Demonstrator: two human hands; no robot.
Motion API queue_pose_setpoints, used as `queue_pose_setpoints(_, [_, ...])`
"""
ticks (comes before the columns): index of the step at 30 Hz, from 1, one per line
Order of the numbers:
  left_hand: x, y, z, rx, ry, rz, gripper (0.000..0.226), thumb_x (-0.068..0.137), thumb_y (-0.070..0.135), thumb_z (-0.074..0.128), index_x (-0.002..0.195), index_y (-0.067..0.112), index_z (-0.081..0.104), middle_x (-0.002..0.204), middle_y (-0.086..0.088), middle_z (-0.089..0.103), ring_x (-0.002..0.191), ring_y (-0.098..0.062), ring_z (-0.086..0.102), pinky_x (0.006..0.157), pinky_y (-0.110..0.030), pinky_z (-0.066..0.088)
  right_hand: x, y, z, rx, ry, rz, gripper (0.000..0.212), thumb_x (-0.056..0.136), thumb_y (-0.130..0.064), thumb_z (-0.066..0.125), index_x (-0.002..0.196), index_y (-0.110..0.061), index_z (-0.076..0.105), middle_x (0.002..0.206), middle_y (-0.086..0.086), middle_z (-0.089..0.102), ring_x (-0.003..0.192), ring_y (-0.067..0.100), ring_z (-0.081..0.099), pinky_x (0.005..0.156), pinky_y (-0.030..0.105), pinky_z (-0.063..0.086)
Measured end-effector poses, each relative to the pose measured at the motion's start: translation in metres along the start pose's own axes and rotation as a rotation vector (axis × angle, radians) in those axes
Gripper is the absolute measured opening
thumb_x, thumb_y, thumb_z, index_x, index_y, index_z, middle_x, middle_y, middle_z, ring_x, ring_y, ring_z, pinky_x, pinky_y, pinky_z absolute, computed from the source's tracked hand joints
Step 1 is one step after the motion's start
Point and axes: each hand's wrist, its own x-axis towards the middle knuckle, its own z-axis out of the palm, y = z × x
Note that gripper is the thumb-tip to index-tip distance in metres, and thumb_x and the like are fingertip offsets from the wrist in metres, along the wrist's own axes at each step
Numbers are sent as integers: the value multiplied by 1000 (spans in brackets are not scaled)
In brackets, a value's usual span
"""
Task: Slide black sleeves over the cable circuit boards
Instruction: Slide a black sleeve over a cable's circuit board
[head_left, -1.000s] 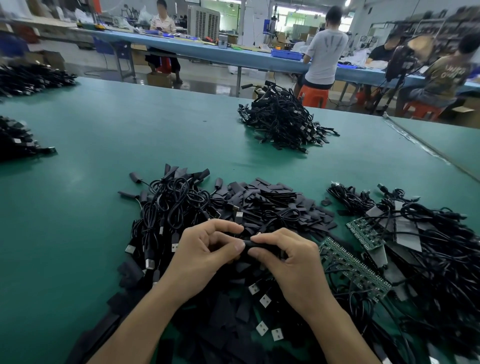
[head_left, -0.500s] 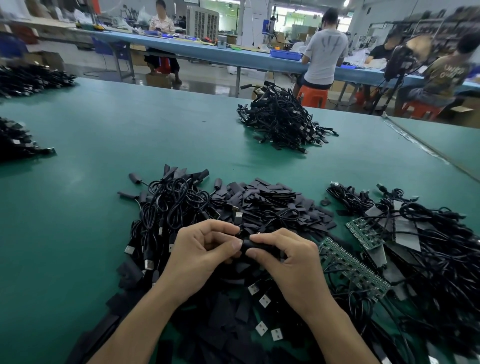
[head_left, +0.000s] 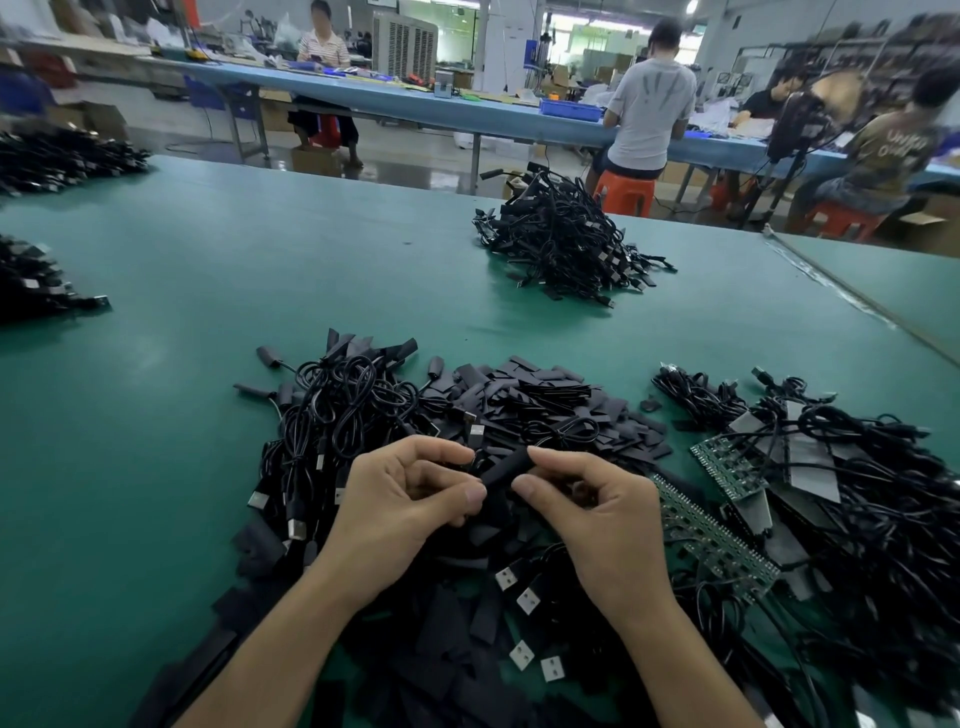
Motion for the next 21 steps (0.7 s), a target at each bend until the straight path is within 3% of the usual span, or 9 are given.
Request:
queue_pose_setpoints(6, [1, -2, -1, -3, 29, 10, 36, 64, 18, 82, 96, 5, 70, 70, -15, 73, 65, -21, 72, 61, -22, 55, -1, 0, 0, 21, -77, 42, 35, 67, -33, 82, 102, -30, 76, 87, -9, 75, 82, 10, 71, 73, 17, 53])
queue_pose_setpoints(10, [1, -1, -1, 3, 49, 20, 35, 64, 18, 83, 94, 4, 70, 70, -15, 73, 64, -23, 72, 60, -22, 56, 0, -3, -1, 59, -71, 51, 16, 71, -25, 83, 83, -32, 76, 79, -6, 74, 72, 8, 69, 66, 19, 54])
queue_pose_setpoints(14, [0, -1, 0, 21, 56, 68, 31, 65, 18, 84, 91, 7, 71, 74, -13, 74, 67, -22, 73, 64, -21, 56, 0, -3, -1, 30, -64, 60, 24, 79, -11, 81, 83, -30, 67, 75, -5, 70, 68, 9, 65, 63, 20, 51])
queue_pose_setpoints(18, [-2, -3, 1, 127, 11, 153, 22, 72, 23, 85, 92, 19, 75, 92, -4, 77, 85, -17, 74, 76, -20, 56, 4, -4, -6, 77, 16, 55, 30, 83, -11, 77, 96, -37, 73, 79, -6, 74, 69, 14, 67, 64, 24, 54])
queue_pose_setpoints(21, [-4, -3, 5, 384, -8, 289, 11, 85, 27, 77, 88, 17, 77, 99, 7, 74, 94, -10, 71, 79, -19, 56, 8, -5, -10, 196, 113, 57, 19, 79, -19, 75, 89, -35, 78, 84, -2, 76, 76, 14, 70, 72, 24, 57])
